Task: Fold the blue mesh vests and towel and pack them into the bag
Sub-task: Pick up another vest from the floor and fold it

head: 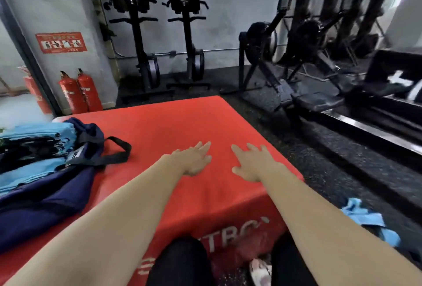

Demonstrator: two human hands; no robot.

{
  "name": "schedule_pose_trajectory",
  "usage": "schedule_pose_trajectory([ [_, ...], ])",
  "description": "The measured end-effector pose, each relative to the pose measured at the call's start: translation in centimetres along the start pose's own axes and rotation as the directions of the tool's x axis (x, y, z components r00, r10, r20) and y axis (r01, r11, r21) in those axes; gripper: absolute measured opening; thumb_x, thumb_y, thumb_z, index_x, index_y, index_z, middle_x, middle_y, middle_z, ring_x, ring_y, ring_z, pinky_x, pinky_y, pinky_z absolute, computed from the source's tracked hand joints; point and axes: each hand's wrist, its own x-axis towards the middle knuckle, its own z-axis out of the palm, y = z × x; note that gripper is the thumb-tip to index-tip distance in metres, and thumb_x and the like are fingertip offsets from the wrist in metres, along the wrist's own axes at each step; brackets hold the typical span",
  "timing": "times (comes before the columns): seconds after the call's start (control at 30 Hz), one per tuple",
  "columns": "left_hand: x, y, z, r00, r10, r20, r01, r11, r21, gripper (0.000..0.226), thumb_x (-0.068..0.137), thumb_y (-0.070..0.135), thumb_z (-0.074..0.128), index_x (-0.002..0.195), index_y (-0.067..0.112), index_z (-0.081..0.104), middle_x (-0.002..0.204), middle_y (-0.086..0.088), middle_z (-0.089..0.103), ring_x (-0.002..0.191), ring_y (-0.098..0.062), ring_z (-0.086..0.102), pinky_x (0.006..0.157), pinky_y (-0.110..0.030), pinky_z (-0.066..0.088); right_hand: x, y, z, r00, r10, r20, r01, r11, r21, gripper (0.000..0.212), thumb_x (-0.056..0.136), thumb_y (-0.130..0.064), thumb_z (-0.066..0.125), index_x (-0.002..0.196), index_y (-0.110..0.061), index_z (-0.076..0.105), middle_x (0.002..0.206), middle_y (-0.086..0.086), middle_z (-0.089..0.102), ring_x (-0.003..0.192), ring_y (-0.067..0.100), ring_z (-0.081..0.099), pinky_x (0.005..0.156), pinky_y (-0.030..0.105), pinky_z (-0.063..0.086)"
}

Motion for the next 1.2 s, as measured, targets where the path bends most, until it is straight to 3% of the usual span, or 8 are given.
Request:
schedule_pose_trajectory([
  [0.2,2.6,10.0,0.5,0.991,0.136,0.016,-0.136,0.989,0.062,0.058,0.106,0.043,0.019,0.157,0.029,-0.006,0.165,0.001,-0.006,0.151,-0.02,0.008,0.121,-0.05,0.007,-4.6,8.7,1.7,0.991,0.132,-0.035,-0.129,0.988,0.085,0.069,0.099,-0.041,0.042,0.155,-0.02,0.007,0.151,0.009,0.04,0.15,0.025,0.008,0.119,0.051,0.008],
  [0.67,11.9,26.6,6.4,0.91,0.407,0.08,-0.414,0.895,0.163,0.059,0.106,0.04,0.023,0.157,0.025,-0.002,0.165,-0.003,-0.001,0.151,-0.024,0.012,0.119,-0.052,0.011,-9.9,26.2,11.4,0.91,0.401,0.103,-0.414,0.889,0.194,0.067,0.101,-0.039,0.04,0.156,-0.02,0.006,0.149,0.006,0.045,0.15,0.026,0.009,0.119,0.049,0.01],
  [0.93,19.4,32.5,10.6,0.881,0.445,0.16,-0.469,0.863,0.185,0.058,0.107,0.039,0.024,0.157,0.025,-0.001,0.165,-0.001,0.001,0.151,-0.022,0.013,0.12,-0.051,0.009,-8.8,33.6,18.3,0.853,0.472,0.224,-0.512,0.84,0.182,0.064,0.103,-0.034,0.038,0.156,-0.018,0.006,0.151,0.013,0.04,0.15,0.028,0.011,0.118,0.048,0.017],
  [1.2,26.6,35.7,16.9,0.848,0.452,0.276,-0.511,0.836,0.201,0.057,0.107,0.034,0.024,0.157,0.021,0.002,0.165,-0.002,0.005,0.149,-0.023,0.018,0.119,-0.051,0.011,-4.5,37.3,26.7,0.822,0.46,0.335,-0.534,0.827,0.175,0.065,0.102,-0.031,0.039,0.156,-0.017,0.006,0.142,0.009,0.052,0.149,0.028,0.011,0.116,0.047,0.019],
])
